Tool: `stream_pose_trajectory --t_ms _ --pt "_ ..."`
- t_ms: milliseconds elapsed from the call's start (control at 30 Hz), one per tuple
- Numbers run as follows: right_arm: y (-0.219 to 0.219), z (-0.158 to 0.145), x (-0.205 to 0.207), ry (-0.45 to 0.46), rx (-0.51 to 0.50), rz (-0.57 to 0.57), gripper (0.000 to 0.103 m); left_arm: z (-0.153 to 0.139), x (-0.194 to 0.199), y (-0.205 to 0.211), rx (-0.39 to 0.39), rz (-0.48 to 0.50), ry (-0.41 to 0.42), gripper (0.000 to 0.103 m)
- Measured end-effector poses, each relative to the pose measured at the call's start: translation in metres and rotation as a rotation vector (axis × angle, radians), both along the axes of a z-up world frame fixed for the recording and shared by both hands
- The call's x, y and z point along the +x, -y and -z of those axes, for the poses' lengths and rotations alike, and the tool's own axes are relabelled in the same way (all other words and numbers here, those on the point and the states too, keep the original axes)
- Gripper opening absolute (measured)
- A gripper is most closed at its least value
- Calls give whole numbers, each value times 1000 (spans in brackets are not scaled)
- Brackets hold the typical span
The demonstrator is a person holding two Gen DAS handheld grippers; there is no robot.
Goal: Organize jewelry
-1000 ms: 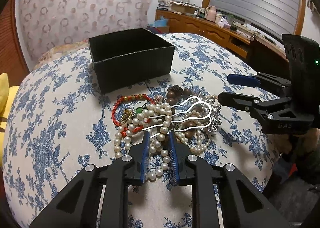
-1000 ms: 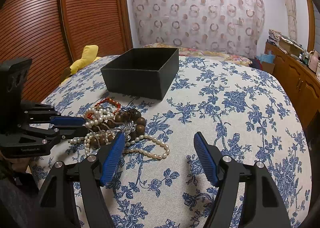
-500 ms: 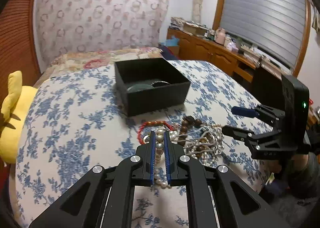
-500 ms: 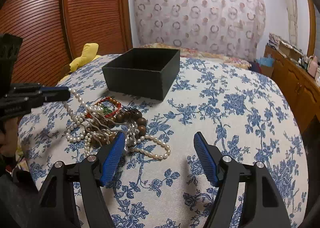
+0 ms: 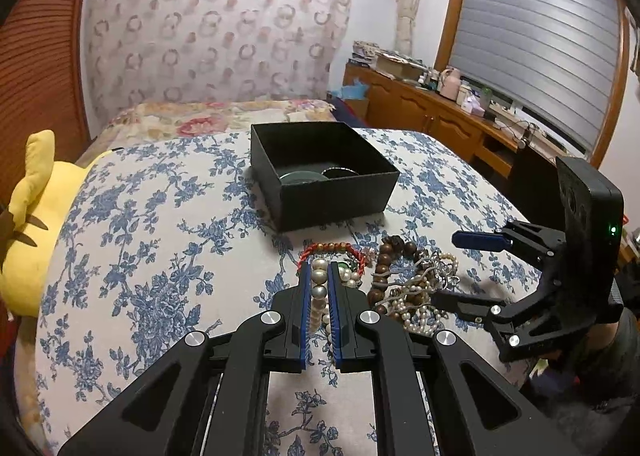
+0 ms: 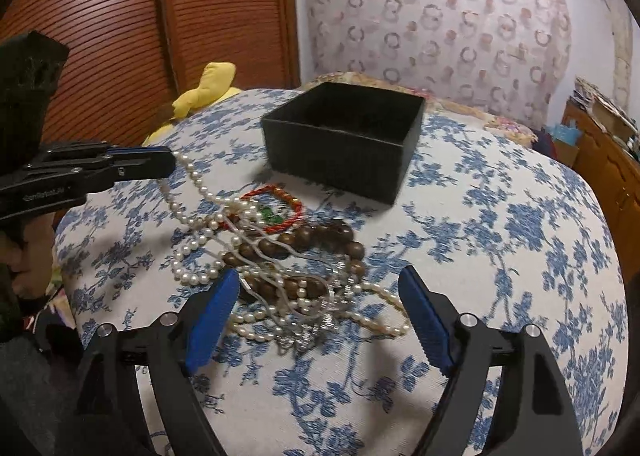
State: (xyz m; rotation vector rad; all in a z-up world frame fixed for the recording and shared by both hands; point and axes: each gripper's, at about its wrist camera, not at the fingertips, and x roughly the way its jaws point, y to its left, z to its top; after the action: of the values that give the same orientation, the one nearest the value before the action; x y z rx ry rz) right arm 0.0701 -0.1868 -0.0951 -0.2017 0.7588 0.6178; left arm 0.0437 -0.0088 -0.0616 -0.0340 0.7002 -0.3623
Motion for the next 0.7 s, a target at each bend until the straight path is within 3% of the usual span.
stream_pose_trajectory --t_ms 300,533,700 --pt "-14 10 3 -18 -81 -31 84 1 -1 0 -2 2 -2 7" --pt "-12 10 0 -10 -93 -39 57 3 0 1 -2 2 -7 7" --pt "-5 8 -2 7 -71 -29 56 4 -1 3 -1 2 -3 7"
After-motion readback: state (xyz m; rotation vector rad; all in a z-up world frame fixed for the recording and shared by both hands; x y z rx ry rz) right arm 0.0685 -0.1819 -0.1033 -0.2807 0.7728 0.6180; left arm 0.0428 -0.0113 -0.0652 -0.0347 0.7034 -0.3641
